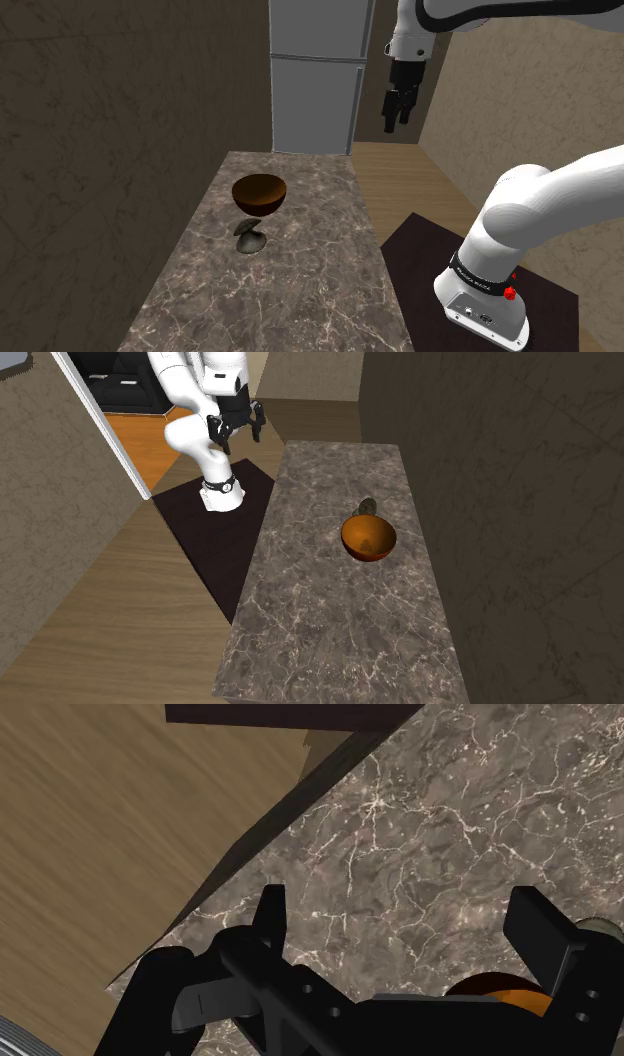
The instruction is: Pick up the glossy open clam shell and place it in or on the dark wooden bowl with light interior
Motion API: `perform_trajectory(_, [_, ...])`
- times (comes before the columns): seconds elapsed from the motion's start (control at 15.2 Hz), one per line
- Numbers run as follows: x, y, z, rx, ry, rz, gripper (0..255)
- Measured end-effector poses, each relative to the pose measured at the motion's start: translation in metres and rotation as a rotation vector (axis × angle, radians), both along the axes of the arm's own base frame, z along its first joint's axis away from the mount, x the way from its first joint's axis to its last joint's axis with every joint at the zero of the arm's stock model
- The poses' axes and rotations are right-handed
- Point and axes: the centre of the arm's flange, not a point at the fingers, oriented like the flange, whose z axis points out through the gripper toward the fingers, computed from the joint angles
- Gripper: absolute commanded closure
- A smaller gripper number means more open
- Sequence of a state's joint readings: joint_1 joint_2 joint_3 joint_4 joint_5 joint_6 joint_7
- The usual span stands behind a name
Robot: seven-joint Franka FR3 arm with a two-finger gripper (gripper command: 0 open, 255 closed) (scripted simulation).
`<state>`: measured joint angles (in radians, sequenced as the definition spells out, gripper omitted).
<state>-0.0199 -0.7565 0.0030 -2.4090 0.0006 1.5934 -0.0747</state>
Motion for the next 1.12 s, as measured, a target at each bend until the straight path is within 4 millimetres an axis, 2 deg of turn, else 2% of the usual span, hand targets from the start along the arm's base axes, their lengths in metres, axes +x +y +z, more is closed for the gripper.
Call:
perform_trajectory(0.13, [-0.001,0.006,-0.003,-0.003,0.001,-0.012,0])
perform_trajectory(0.33, [0.005,0.035,-0.016,-0.020,0.008,-0.088,0])
perform_trajectory(0.59, [0.014,0.084,-0.040,-0.045,0.018,-0.206,0])
perform_trajectory(0.79, [0.032,0.122,-0.060,-0.065,0.025,-0.295,0])
perform_trajectory(1.12, [0.057,0.174,-0.093,-0.097,0.038,-0.446,0])
